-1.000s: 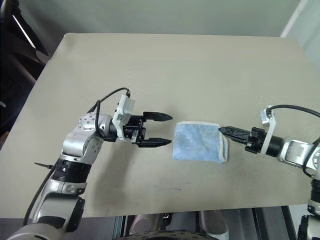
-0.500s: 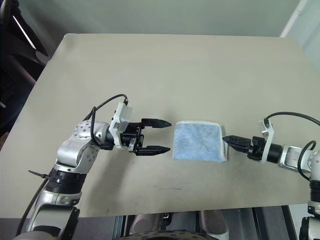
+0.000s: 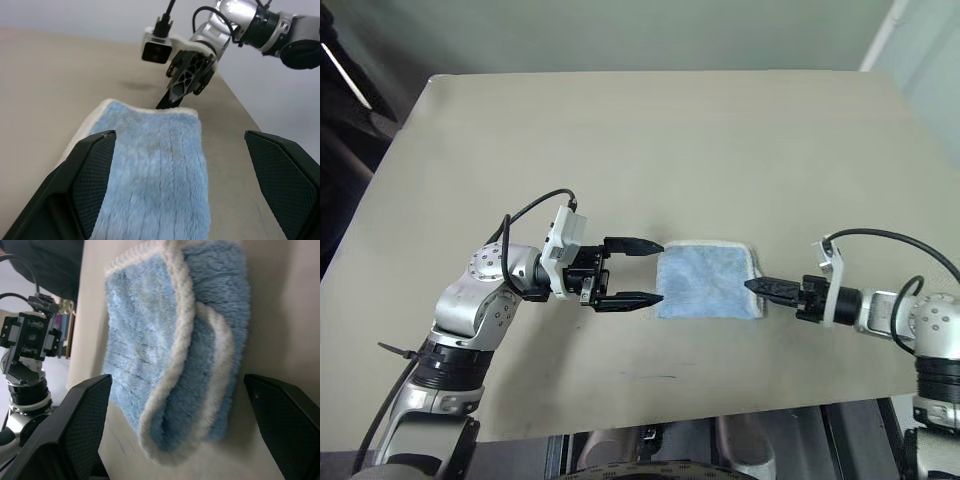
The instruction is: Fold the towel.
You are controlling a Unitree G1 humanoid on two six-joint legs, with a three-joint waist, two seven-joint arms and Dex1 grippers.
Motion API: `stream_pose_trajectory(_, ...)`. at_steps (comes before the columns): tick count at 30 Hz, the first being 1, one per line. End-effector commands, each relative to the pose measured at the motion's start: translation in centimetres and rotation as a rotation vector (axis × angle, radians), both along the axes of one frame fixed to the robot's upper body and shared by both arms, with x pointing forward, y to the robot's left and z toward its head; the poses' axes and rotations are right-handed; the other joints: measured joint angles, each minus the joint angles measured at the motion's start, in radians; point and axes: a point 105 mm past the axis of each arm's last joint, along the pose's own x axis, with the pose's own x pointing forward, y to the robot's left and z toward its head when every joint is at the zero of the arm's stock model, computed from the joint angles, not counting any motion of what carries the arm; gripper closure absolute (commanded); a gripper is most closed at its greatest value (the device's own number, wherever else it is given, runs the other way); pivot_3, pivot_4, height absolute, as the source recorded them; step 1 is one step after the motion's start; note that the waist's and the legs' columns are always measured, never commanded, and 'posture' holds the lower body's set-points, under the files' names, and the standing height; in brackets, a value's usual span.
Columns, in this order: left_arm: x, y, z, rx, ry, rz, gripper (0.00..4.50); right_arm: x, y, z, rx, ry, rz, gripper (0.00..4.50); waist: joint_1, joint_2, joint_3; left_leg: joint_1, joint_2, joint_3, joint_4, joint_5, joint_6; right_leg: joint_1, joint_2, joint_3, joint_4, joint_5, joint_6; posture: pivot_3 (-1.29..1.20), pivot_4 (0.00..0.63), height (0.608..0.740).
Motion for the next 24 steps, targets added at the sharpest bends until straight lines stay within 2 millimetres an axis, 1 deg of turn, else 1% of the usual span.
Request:
stream_pose_trajectory(1, -0.2, 0.0, 0.6, -0.004, -0.039, -0.017, 0.05, 0.0, 1.9, -0.6, 0.017, 0.027, 0.068, 0.00, -0.003, 0.000, 0.000, 0.001, 0.000, 0.000, 0.000, 0.000, 0.000, 0.000, 0.001, 0.000, 0.000, 0.001, -0.001, 0.00, 0.150, 0.733)
stream_pose_trajectory(5, -0.2, 0.1, 0.5, 0.000, -0.042, -0.015, 0.05, 0.4, 3.0, -0.9, 0.028, 0.033, 0.099, 0.00, -0.004, 0.000, 0.000, 0.002, 0.003, -0.001, 0.000, 0.002, -0.002, 0.000, 0.003, 0.000, 0.002, 0.002, -0.003, 0.00, 0.150, 0.733)
stream_pose_trajectory(7, -0.2, 0.2, 0.4, 0.001, -0.045, -0.011, 0.05, 0.5, 3.7, -0.7, 0.040, 0.028, 0.126, 0.00, -0.007, 0.000, 0.000, 0.003, 0.004, -0.001, 0.000, 0.002, -0.003, 0.001, 0.003, 0.000, 0.002, 0.003, -0.004, 0.00, 0.150, 0.733)
stream_pose_trajectory(12, -0.1, 0.3, 0.3, 0.001, -0.048, -0.003, 0.05, 0.3, 4.3, -0.3, 0.063, 0.029, 0.160, 0.00, -0.009, 0.001, 0.000, 0.003, 0.005, -0.001, -0.002, 0.002, -0.003, 0.000, 0.005, 0.000, 0.002, 0.003, -0.006, 0.00, 0.150, 0.733)
stream_pose_trajectory(13, -0.1, 0.3, 0.2, 0.002, -0.048, -0.001, 0.00, 0.1, 4.3, -0.5, 0.065, 0.036, 0.164, 0.40, -0.009, 0.001, 0.000, 0.003, 0.005, -0.001, -0.002, 0.002, -0.003, 0.000, 0.005, 0.000, 0.002, 0.003, -0.007, 0.00, 0.150, 0.733)
stream_pose_trajectory(14, -0.1, 0.3, 0.2, 0.002, -0.049, 0.000, 0.00, 0.1, 4.4, -0.5, 0.066, 0.041, 0.168, 0.62, -0.009, 0.001, 0.000, 0.003, 0.005, -0.001, -0.002, 0.002, -0.004, 0.000, 0.005, 0.000, 0.002, 0.002, -0.007, 0.00, 0.150, 0.733)
stream_pose_trajectory(18, -0.4, 0.2, 0.1, -0.003, -0.045, 0.000, 0.00, -0.4, 4.7, -0.8, 0.068, 0.051, 0.190, 2.00, -0.008, 0.001, 0.000, 0.002, 0.005, -0.001, -0.002, 0.001, -0.005, -0.002, 0.005, 0.000, 0.001, 0.001, -0.006, 0.00, 0.150, 0.733)
stream_pose_trajectory(20, -0.5, 0.1, 0.0, -0.003, -0.044, 0.001, 0.00, -0.3, 4.6, -0.6, 0.079, 0.050, 0.182, 2.70, -0.006, 0.001, 0.000, 0.001, 0.005, -0.001, -0.002, 0.000, -0.006, -0.002, 0.005, 0.000, 0.001, 0.000, -0.006, 0.00, 0.150, 0.733)
stream_pose_trajectory(21, -0.5, 0.1, 0.0, -0.002, -0.045, 0.002, 0.00, -0.2, 4.6, -0.6, 0.082, 0.047, 0.178, 2.95, -0.005, 0.001, 0.000, 0.000, 0.005, -0.001, -0.002, 0.000, -0.006, -0.003, 0.005, 0.000, 0.001, 0.000, -0.006, 0.00, 0.150, 0.733)
stream_pose_trajectory(23, -0.4, 0.1, 0.0, -0.003, -0.051, 0.008, 0.00, 0.0, 4.3, -0.5, 0.083, 0.032, 0.160, 3.74, -0.004, 0.001, 0.000, 0.000, 0.005, -0.001, -0.002, 0.000, -0.006, -0.003, 0.004, 0.000, 0.001, 0.000, -0.006, 0.00, 0.150, 0.733)
stream_pose_trajectory(24, -0.3, 0.0, 0.0, -0.003, -0.055, 0.010, 0.00, 0.0, 4.2, -0.4, 0.082, 0.028, 0.156, 4.04, -0.004, 0.001, 0.000, 0.000, 0.005, -0.001, -0.002, 0.000, -0.006, -0.003, 0.004, 0.000, 0.000, 0.000, -0.006, 0.00, 0.150, 0.733)
